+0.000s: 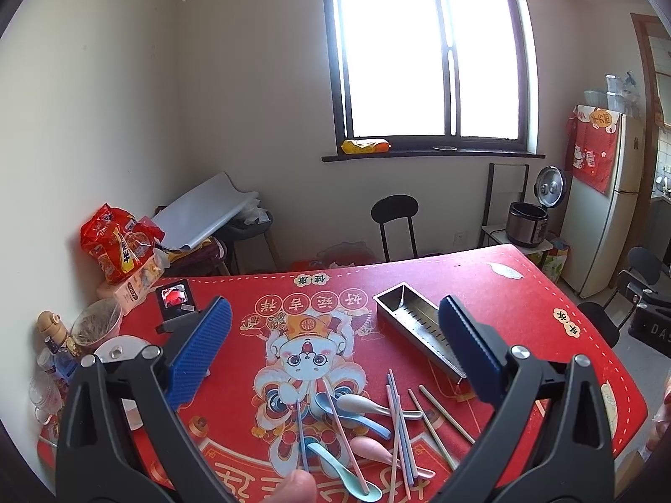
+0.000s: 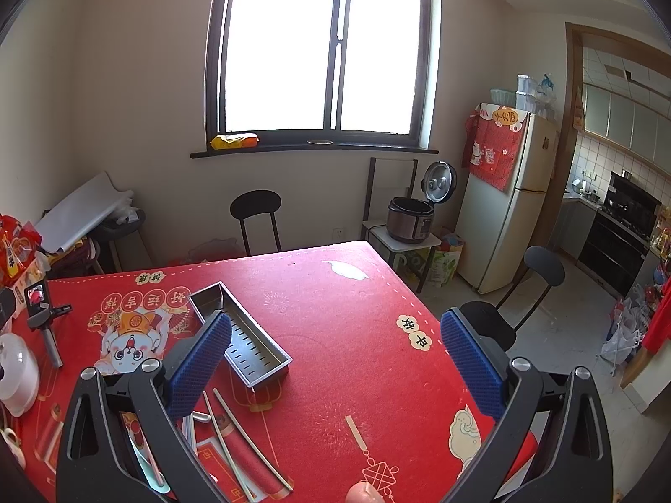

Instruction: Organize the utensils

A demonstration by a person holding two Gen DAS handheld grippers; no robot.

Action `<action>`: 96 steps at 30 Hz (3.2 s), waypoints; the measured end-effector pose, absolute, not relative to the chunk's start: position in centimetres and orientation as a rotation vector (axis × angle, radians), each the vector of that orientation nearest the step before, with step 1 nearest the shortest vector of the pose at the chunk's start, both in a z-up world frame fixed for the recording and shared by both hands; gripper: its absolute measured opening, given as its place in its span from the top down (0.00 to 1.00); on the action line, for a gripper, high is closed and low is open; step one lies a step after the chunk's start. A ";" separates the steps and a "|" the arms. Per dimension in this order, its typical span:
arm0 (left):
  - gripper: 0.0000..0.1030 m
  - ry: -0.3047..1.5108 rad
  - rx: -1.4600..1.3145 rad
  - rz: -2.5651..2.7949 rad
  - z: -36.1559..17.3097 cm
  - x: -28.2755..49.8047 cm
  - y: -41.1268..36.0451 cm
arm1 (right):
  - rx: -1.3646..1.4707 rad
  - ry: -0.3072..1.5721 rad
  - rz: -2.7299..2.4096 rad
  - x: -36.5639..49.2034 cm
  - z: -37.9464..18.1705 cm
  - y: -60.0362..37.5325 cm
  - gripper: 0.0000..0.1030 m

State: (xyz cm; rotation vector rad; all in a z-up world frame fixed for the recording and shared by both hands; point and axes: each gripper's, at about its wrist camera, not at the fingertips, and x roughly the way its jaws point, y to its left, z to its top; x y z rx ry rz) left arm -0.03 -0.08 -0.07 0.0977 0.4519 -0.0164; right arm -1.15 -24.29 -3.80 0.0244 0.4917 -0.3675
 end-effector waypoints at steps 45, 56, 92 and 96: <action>0.05 0.456 0.094 -0.024 -0.2 0.0 -0.2 | 0.023 0.510 -0.362 -0.9 -3.9 -24.4 0.05; 0.05 0.508 0.034 -0.040 -1.4 1.1 1.0 | 0.045 0.537 -0.285 -0.2 -4.3 -24.4 0.05; 0.42 0.978 -0.119 0.028 -25.4 5.6 14.0 | -0.071 1.138 0.213 10.4 -29.7 -21.1 0.23; 0.45 1.033 -0.155 0.004 -27.7 5.9 13.9 | -0.081 1.160 0.227 11.3 -31.2 -20.6 0.34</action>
